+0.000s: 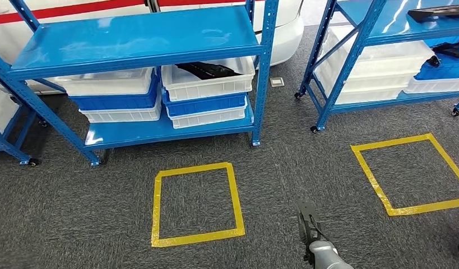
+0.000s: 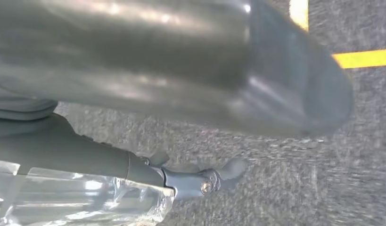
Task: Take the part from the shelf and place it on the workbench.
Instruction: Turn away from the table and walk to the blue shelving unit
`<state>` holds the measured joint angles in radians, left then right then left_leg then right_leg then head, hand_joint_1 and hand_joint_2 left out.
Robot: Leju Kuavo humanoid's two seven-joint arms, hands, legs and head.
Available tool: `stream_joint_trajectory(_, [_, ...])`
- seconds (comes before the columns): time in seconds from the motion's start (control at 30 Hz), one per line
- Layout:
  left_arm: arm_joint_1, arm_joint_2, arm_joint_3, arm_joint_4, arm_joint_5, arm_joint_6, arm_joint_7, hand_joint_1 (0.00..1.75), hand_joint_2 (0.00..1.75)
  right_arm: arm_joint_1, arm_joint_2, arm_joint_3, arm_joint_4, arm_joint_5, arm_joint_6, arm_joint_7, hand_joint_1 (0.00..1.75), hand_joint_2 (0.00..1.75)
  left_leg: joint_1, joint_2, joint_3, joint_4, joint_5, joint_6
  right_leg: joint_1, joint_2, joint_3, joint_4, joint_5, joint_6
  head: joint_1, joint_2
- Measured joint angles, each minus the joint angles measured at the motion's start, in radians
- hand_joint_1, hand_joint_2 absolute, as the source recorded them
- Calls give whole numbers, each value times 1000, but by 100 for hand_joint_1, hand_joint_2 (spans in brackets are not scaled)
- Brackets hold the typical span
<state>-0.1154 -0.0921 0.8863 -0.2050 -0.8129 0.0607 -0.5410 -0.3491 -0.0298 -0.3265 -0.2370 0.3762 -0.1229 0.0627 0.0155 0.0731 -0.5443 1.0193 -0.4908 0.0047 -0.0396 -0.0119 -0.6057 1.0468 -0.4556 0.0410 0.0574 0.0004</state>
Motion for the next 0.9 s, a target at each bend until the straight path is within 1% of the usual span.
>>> stream_joint_trajectory(0.03, [-1,-1,0,0,0,0,0,0,0,1,-1,0,0,1,-2,2,0,0,3,-1,0,0,0,-4,0,2,-1,1,1,-10,-3,0])
stream_joint_trajectory(0.07, [-1,-1,0,-1,0,1,0,0,0,2,-2,0,0,1,-2,2,0,0,8,-9,-1,6,-6,-8,0,5,-2,1,2,-18,-4,0])
stream_joint_trajectory(0.1, [-1,-2,1,-1,0,1,0,0,0,1,-2,0,0,1,-3,2,0,0,11,-21,-9,27,-23,-11,0,7,-2,0,4,-24,-4,0])
stream_joint_trajectory(0.17, [-1,-2,1,-1,0,1,0,0,0,1,-2,0,0,1,-3,2,0,0,14,-52,-51,120,-83,-17,2,10,-4,-1,5,-32,-4,0])
stream_joint_trajectory(0.2, [0,-3,1,-1,0,1,0,0,0,0,-2,0,0,1,-3,2,0,0,14,-61,-77,173,-112,-18,5,11,-5,-1,6,-35,-5,0])
stream_joint_trajectory(0.23, [1,-3,1,-1,0,1,0,0,0,1,-2,0,0,1,-3,2,0,0,13,-65,-104,227,-135,-19,8,13,-7,-1,6,-37,-5,0])
stream_joint_trajectory(0.27, [2,-3,1,-1,0,1,0,0,0,1,-2,0,0,1,-3,2,0,0,13,-66,-124,264,-145,-17,12,15,-8,-1,7,-39,-5,0])
stream_joint_trajectory(0.3, [3,-3,1,-1,0,1,0,0,0,2,-2,0,0,1,-3,2,0,0,12,-66,-137,284,-145,-13,17,17,-9,-1,8,-41,-5,0])
stream_joint_trajectory(0.33, [5,-3,1,-1,0,1,1,0,0,2,-2,0,0,2,-3,2,0,0,9,-66,-136,277,-130,-5,22,20,-10,-1,9,-43,-5,0])
stream_joint_trajectory(0.37, [5,-3,1,-1,0,1,1,0,0,2,-2,0,0,2,-2,2,0,0,6,-67,-122,244,-105,4,27,23,-10,-1,10,-45,-5,0])
stream_joint_trajectory(0.4, [5,-3,1,-1,0,2,2,0,0,1,-2,0,0,4,-2,4,0,0,0,-70,-94,187,-73,18,31,26,-10,-1,12,-46,-5,0])
stream_joint_trajectory(0.43, [5,-1,1,-2,0,2,3,0,0,1,2,0,0,8,1,9,0,0,-10,-75,-60,121,-43,39,32,28,-10,-1,13,-48,-3,0])
stream_joint_trajectory(0.47, [4,0,2,-2,-1,3,4,0,0,0,3,0,0,14,3,17,0,0,-19,-78,-37,73,-26,57,35,29,-9,-3,14,-48,-2,0])
stream_joint_trajectory(0.5, [3,3,2,-3,-1,4,5,0,0,-1,7,1,0,21,7,25,0,0,-29,-80,-18,35,-14,73,32,30,-9,-4,16,-47,-1,0])
stream_joint_trajectory(0.53, [2,5,2,-4,-1,5,6,0,0,-2,8,1,0,31,11,35,0,0,-37,-81,-11,18,-11,83,28,31,-9,-5,18,-45,-1,0])
stream_joint_trajectory(0.6, [2,7,2,-7,-2,9,8,0,0,-4,10,4,0,50,18,49,0,0,-44,-77,-7,3,-1,90,23,32,-8,-14,25,-34,-5,0])
stream_joint_trajectory(0.63, [2,6,2,-7,-3,10,8,0,0,-4,10,7,-1,62,21,54,0,0,-43,-75,0,-15,11,91,24,31,-10,-13,27,-30,-6,0])
stream_joint_trajectory(0.67, [2,6,2,-8,-4,12,8,0,0,-5,11,11,-1,72,23,58,0,0,-40,-74,9,-35,25,93,26,28,-16,-3,22,-27,-6,0])
stream_joint_trajectory(0.7, [2,2,2,-8,-4,13,8,0,0,-6,8,14,-2,82,24,61,0,0,-35,-72,16,-55,38,93,28,26,-29,24,6,-26,-6,0])
stream_joint_trajectory(0.73, [3,-1,2,-8,-5,13,9,0,0,-7,6,17,-2,89,25,63,0,44,-31,-71,19,-66,48,89,27,24,-51,72,-19,-27,-5,0])
stream_joint_trajectory(0.77, [4,-3,2,-8,-5,14,9,0,0,-8,3,19,-2,95,26,66,0,87,-29,-70,17,-69,52,87,25,23,-76,129,-48,-27,-5,0])
stream_joint_trajectory(0.8, [6,-7,3,-8,-1,16,8,0,0,-5,0,21,-2,103,26,65,0,131,-28,-70,13,-69,54,83,22,23,-98,182,-72,-24,-5,0])
stream_joint_trajectory(0.83, [9,-10,6,-8,5,20,4,0,0,6,3,26,-2,113,20,55,0,175,-25,-71,10,-67,54,78,18,23,-106,211,-84,-16,-4,0])
stream_joint_trajectory(0.87, [12,-14,11,-8,11,25,-2,0,0,27,8,32,-2,123,6,33,0,175,-22,-75,7,-66,54,71,13,22,-95,203,-81,-5,-4,0])
stream_joint_trajectory(0.9, [16,-18,16,-8,17,29,-8,0,0,56,16,39,-2,132,-14,2,0,175,-16,-80,6,-61,53,63,7,22,-63,157,-66,9,-4,0])
